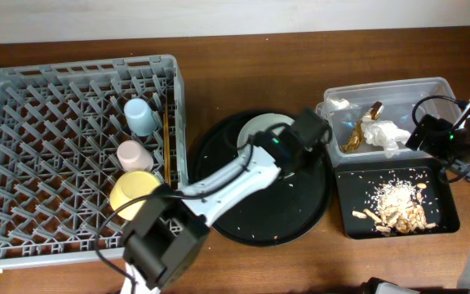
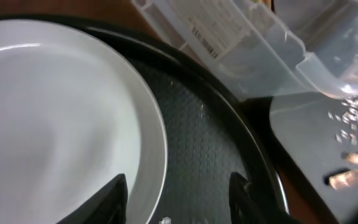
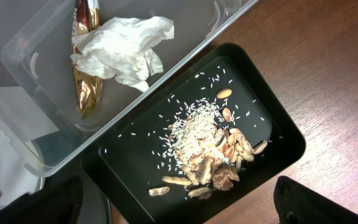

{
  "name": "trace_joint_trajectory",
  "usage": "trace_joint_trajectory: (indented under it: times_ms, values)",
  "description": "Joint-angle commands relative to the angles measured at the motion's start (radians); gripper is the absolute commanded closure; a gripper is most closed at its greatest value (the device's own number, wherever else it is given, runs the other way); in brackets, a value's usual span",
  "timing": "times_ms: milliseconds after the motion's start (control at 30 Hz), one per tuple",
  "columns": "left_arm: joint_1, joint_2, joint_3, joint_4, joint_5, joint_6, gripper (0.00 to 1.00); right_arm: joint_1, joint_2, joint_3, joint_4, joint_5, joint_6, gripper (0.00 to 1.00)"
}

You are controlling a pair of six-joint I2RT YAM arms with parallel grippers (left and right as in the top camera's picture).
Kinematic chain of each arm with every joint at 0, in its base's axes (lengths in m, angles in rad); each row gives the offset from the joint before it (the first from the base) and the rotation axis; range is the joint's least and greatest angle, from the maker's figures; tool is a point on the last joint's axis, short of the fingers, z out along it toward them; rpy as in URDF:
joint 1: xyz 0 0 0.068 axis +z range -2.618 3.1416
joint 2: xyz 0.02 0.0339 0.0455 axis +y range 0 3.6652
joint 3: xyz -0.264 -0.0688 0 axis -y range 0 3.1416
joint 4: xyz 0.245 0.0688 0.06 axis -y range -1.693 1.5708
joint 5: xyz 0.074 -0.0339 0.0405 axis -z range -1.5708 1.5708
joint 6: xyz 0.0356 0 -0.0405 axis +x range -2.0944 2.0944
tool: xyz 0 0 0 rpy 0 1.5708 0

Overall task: Sort waste into correct bins and load items into the dishwasher rack
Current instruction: 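Reach the left gripper to the white plate edge and grasp it, then lift the white plate with the left gripper and carry it to the rack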

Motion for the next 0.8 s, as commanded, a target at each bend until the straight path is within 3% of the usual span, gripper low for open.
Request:
trace_joint_trajectory:
  times_ms: [0, 300, 400, 533, 667, 767]
  values:
    - [-0.023, 0.065, 0.007, 0.035, -0.145, 0.019, 0.51, -0.003, 0.002, 0.013, 0.0, 0.002, 0.008, 0.01]
    - [-0.031, 0.151, 0.004, 0.06, -0.165, 0.019, 0.58, -0.003, 0.002, 0.013, 0.0, 0.002, 0.008, 0.01]
    - [-0.032, 0.154, 0.003, 0.058, -0.166, 0.019, 0.68, -0.003, 0.002, 0.013, 0.0, 0.002, 0.008, 0.01]
    - [-0.032, 0.154, 0.003, 0.058, -0.166, 0.019, 0.95, -0.003, 0.002, 0.013, 0.0, 0.002, 0.008, 0.01]
    - [-0.013, 0.103, 0.024, 0.029, -0.29, 0.019, 1.0, -0.003, 0.002, 0.013, 0.0, 0.002, 0.008, 0.01]
    - [0.007, 0.016, 0.065, -0.022, -0.296, 0.019, 1.0, -0.003, 0.002, 0.013, 0.0, 0.002, 0.008, 0.01]
